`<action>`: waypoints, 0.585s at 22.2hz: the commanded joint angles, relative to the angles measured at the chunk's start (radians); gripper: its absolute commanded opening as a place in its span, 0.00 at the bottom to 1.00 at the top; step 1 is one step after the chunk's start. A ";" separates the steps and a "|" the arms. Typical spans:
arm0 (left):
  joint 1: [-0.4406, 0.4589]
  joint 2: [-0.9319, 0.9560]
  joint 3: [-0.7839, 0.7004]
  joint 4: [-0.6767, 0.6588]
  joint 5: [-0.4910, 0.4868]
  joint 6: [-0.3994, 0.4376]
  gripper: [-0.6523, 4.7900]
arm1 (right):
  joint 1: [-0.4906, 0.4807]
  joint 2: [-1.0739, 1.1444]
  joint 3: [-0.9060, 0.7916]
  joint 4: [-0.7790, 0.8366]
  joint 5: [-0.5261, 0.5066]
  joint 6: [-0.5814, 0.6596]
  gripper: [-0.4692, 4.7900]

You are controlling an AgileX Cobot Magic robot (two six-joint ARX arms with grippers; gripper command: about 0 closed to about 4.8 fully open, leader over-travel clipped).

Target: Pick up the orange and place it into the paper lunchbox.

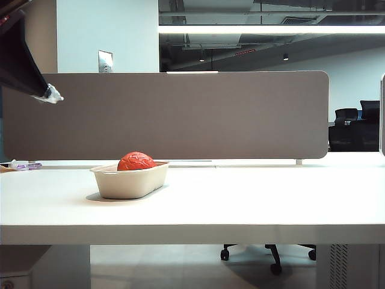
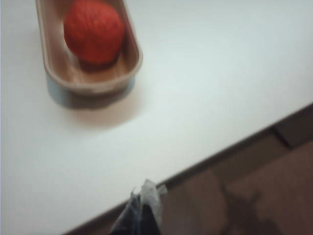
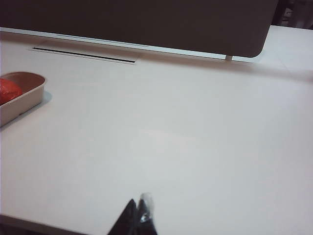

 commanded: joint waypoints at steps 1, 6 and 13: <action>0.000 -0.076 -0.095 0.167 -0.039 -0.003 0.11 | 0.001 -0.001 0.005 0.014 -0.002 0.000 0.09; 0.001 -0.235 -0.302 0.417 -0.047 -0.003 0.11 | 0.001 -0.001 0.005 0.014 -0.002 0.001 0.09; 0.048 -0.449 -0.439 0.446 -0.133 -0.003 0.11 | 0.001 -0.001 0.005 0.014 -0.002 0.001 0.09</action>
